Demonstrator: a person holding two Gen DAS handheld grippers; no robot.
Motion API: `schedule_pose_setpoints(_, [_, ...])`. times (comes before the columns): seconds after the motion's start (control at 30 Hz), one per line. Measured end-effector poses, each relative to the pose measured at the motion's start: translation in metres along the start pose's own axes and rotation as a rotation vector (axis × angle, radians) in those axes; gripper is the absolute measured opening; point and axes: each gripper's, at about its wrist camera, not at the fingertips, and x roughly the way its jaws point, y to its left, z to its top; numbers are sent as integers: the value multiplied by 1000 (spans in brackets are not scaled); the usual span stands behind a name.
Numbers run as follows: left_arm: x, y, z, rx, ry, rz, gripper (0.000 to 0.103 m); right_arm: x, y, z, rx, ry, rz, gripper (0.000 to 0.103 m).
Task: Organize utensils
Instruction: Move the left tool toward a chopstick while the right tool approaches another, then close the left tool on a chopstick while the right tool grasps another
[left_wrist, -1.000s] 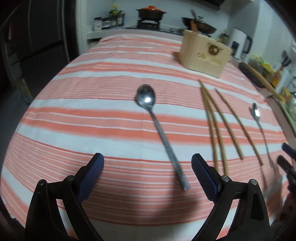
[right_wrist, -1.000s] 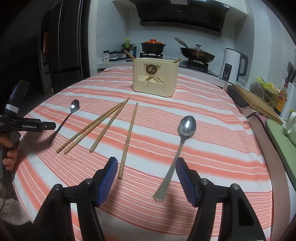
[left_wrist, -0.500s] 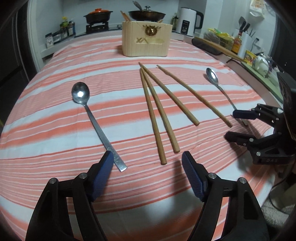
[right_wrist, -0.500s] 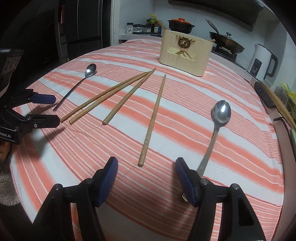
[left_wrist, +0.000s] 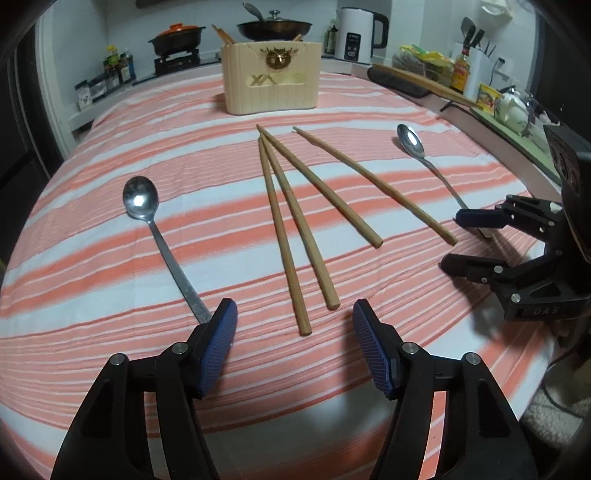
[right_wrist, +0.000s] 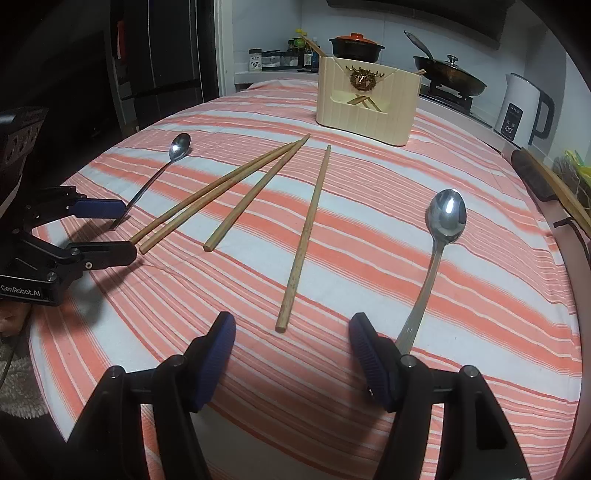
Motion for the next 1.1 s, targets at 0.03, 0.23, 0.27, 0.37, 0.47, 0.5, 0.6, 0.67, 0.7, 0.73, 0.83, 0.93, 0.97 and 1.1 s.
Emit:
schedule_pose_setpoints(0.03, [0, 2, -2, -2, -1, -1, 64, 0, 0, 0, 0, 0, 0, 66])
schedule_pose_setpoints(0.23, [-4, 6, -5, -15, -9, -19, 63, 1, -1, 1, 3, 0, 3, 66])
schedule_pose_setpoints(0.27, [-4, 6, -5, -11, -9, -12, 60, 1, -1, 1, 3, -1, 3, 66])
schedule_pose_setpoints(0.37, [-4, 5, -5, 6, -7, 3, 47, 1, -1, 1, 4, -1, 3, 66])
schedule_pose_setpoints(0.47, [-4, 4, -5, 6, -8, -8, 44, 0, -1, 1, 7, -2, 7, 66])
schedule_pose_setpoints(0.5, [-4, 3, -5, 8, -11, -5, 44, 0, -2, 1, 7, -2, 7, 66])
schedule_pose_setpoints(0.6, [-3, -4, -6, 27, -20, 8, 43, 0, -2, 1, 6, -2, 6, 66])
schedule_pose_setpoints(0.67, [-2, -6, -6, 33, -22, 16, 42, 0, -2, 1, 8, -2, 8, 66])
schedule_pose_setpoints(0.7, [-3, -6, -7, 33, -24, 16, 42, -1, -3, 1, 10, -3, 9, 66])
schedule_pose_setpoints(0.73, [-3, -5, -7, 30, -25, 15, 42, -1, -3, 1, 11, -3, 8, 66])
schedule_pose_setpoints(0.83, [-3, -2, -8, 12, -27, 18, 42, -2, -2, 0, 13, -6, 3, 66])
schedule_pose_setpoints(0.93, [-3, 0, -7, -4, -26, 28, 44, -2, -3, -1, 18, -11, -1, 65])
schedule_pose_setpoints(0.97, [-2, 1, -7, -9, -26, 28, 44, -2, -3, -1, 20, -11, 0, 65])
schedule_pose_setpoints(1.1, [-2, 1, -7, -18, -22, 31, 44, -2, -4, -1, 20, -12, -1, 64])
